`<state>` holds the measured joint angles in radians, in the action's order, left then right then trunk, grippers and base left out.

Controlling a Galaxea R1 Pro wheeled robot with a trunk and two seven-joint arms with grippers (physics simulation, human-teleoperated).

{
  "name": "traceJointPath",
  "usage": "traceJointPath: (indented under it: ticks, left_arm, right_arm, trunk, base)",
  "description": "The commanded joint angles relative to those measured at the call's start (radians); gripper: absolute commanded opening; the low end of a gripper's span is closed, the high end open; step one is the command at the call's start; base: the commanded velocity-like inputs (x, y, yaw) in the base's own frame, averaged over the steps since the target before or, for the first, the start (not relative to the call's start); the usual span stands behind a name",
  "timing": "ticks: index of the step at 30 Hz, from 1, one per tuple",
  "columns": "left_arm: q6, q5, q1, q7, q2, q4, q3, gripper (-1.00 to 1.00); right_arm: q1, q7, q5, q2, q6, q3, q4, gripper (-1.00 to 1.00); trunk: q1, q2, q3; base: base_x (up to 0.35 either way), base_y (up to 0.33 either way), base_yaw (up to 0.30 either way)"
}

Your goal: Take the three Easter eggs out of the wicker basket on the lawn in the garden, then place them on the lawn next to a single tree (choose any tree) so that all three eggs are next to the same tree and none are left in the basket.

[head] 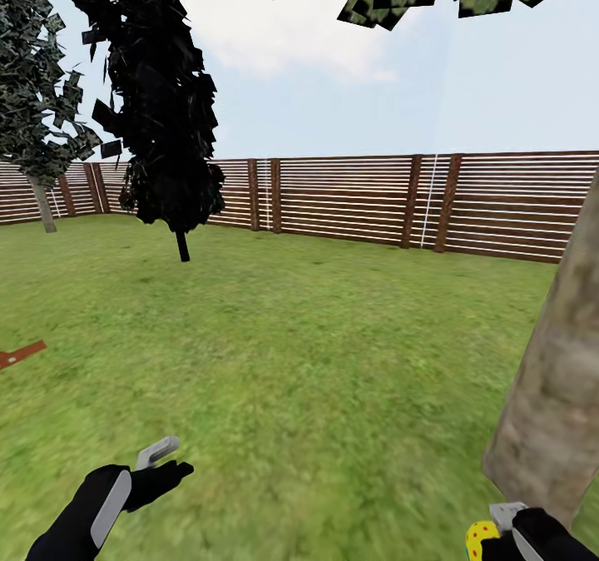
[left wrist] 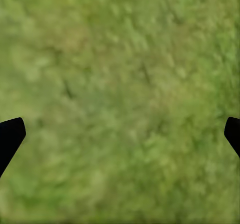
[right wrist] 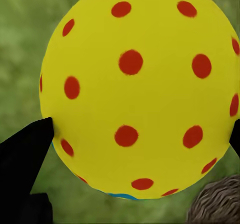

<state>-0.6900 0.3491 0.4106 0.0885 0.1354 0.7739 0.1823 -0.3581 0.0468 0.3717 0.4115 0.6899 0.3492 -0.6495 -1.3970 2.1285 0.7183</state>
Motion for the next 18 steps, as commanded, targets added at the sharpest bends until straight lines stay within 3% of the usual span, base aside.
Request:
traceJointPath:
  ticks: [1,18]
  left_arm:
    - [-0.005,-0.002,0.001,0.005,0.0,0.001,0.003,1.0]
    - [-0.006,-0.003,0.001,0.005,0.0,0.001,0.003,1.0]
  right_arm:
    - [-0.001,0.006,-0.005,0.001,0.004,0.005,-0.001,-1.0]
    - [-0.001,0.008,-0.004,0.001,0.003,0.002,-0.001,-1.0]
  trunk:
    - [0.0,0.001,0.001]
    - [-0.065,0.12,0.054]
  base:
    - [0.0,0.0,0.0]
    - [0.0,0.0,0.0]
